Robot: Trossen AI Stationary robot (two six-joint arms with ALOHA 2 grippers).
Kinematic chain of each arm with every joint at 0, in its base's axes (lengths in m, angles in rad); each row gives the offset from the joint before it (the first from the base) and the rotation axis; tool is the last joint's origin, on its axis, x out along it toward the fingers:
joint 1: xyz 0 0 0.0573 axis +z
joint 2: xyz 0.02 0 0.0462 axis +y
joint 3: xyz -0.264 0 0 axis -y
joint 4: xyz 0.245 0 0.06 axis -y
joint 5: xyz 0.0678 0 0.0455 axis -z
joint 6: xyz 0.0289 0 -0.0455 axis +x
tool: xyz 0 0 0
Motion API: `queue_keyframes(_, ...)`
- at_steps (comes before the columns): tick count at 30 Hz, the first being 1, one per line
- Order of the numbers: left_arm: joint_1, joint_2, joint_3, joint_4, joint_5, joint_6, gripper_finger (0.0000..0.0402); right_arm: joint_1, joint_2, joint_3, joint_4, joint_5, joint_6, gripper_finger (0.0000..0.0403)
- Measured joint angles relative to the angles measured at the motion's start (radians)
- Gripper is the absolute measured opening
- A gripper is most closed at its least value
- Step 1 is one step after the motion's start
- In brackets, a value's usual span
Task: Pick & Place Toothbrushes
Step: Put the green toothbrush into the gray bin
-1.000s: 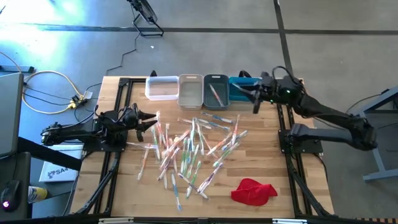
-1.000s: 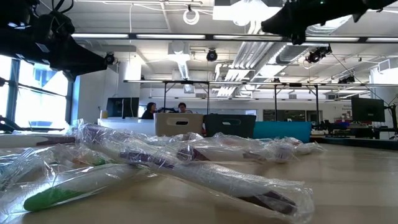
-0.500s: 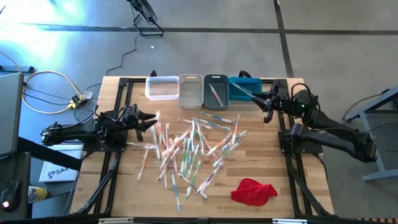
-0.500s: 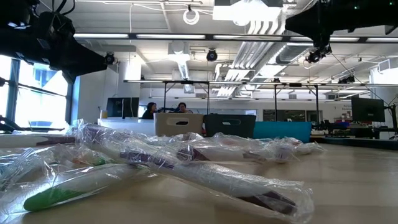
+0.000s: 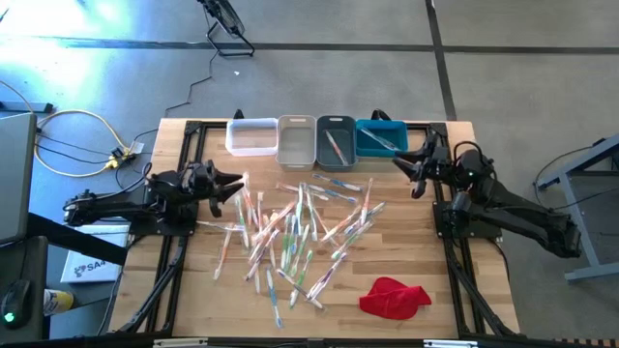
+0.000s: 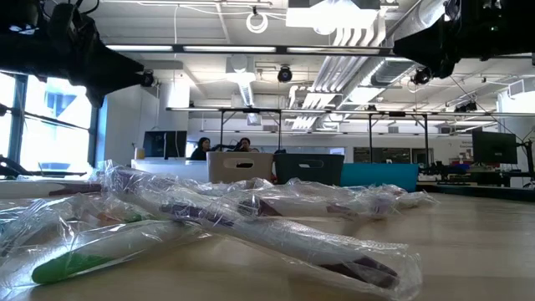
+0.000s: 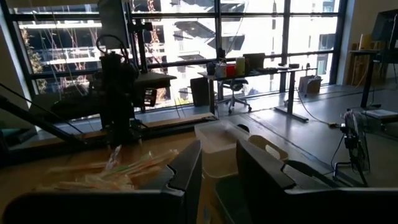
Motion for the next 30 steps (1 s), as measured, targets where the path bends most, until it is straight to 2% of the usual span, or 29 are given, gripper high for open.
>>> queue_keyframes(7, 0.000, 0.118, 0.000, 0.108, 0.000, 0.004, 0.0136, 0.000, 0.001, -0.023, -0.010, -0.001, 0.003, 0.0093)
queue_keyframes(17, 0.000, 0.477, 0.028, 0.356, 0.001, 0.004, 0.0136, 0.000, 0.001, -0.028, -0.011, 0.001, 0.003, 0.0093)
queue_keyframes(23, 0.000, 0.707, 0.164, 0.335, 0.003, 0.044, 0.0136, 0.000, 0.001, -0.028, -0.012, 0.002, 0.003, 0.0093)
queue_keyframes(30, 0.000, 0.957, 0.371, 0.228, 0.008, 0.334, 0.0136, 0.000, 0.001, -0.028, -0.014, 0.002, 0.003, 0.0093)
